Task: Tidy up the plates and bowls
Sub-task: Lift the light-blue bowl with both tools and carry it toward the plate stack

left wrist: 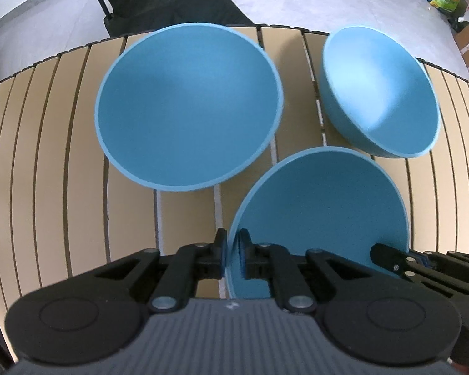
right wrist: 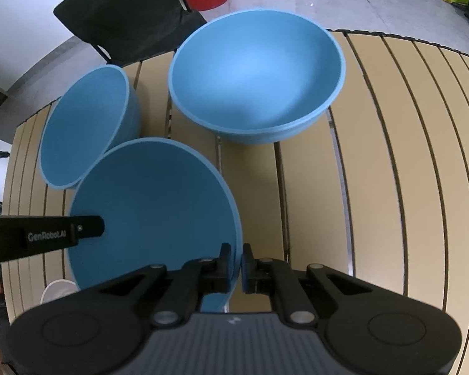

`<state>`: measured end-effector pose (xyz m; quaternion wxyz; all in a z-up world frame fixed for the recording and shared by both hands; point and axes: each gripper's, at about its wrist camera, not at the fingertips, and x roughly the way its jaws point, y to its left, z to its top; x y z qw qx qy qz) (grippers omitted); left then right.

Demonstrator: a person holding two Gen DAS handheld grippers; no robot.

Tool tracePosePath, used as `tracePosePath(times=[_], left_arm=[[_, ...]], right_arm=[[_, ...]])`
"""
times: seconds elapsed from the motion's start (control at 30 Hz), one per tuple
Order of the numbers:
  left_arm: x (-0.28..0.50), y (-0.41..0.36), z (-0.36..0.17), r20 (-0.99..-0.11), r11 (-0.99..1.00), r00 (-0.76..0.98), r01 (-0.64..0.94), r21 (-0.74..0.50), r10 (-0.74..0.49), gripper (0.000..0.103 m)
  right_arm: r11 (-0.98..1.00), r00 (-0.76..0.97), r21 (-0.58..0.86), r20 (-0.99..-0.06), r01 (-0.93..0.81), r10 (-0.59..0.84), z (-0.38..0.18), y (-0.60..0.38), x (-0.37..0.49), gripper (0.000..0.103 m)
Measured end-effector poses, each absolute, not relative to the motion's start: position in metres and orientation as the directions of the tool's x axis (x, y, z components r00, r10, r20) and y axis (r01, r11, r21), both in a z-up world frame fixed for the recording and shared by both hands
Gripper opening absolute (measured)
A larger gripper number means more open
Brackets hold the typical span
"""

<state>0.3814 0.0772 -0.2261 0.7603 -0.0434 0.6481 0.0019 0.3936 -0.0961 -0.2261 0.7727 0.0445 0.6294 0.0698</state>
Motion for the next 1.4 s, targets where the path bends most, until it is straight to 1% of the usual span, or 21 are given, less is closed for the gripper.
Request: tracePosePath(times=[0.67, 1.1, 1.4], left_arm=[[0.333, -0.009, -0.195, -0.976, 0.997, 0.204, -0.017, -0.077, -0.071, 0.009], [0.307, -0.07, -0.201, -0.978, 0.997, 0.191, 0.005, -0.08, -0.079, 0.009], [0.305, -0.1, -0.217, -0.982, 0.997, 0.171, 0.013, -0.077, -0.078, 0.009]], right_arm=[[0.988, 0.252, 0.154, -0.955, -0.019, 0.154, -0.188, -0.173, 0.342, 0.006], [0.989, 0.251, 0.148, -0.957, -0.005, 0.145, -0.184, -0.24, 0.303, 0.006], [0.99, 0.238, 0.142, -0.962, 0.014, 0.134, -0.19, -0.278, 0.283, 0.006]])
